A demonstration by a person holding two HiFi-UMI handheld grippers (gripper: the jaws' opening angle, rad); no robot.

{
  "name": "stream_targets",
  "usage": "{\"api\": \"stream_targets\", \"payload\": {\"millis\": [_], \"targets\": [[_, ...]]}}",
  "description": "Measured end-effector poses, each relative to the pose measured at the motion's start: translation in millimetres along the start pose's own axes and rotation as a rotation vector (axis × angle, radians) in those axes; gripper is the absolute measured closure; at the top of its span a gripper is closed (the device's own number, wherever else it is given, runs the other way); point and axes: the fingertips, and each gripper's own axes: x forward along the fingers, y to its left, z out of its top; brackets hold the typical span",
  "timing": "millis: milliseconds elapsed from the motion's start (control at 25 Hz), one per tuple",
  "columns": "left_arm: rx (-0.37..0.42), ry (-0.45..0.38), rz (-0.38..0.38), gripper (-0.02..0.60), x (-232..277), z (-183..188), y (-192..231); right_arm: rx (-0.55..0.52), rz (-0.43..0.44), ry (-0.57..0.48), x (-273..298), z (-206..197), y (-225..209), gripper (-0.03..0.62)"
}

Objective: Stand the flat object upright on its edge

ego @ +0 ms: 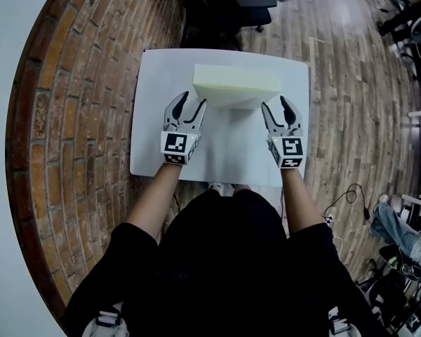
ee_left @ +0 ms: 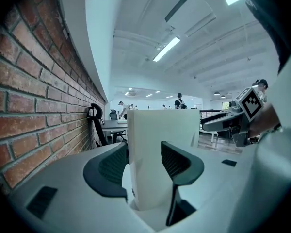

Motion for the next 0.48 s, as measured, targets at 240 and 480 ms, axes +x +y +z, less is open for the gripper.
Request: {"api": "stream_targets", "payload": {"millis": [240,480], "targets": [[0.007,-0.013,-0.032,0.367,-11.5,10.3,-1.2,0.007,-0.028,-0.013,-12.6,8.2,7.1,0.361],[0.009,-0.036,-0.049,0.367,-26.3,23.3,-3.1,0.026,-0.022,-0.051,-36.0,27.0,23.6,0.381]]}}
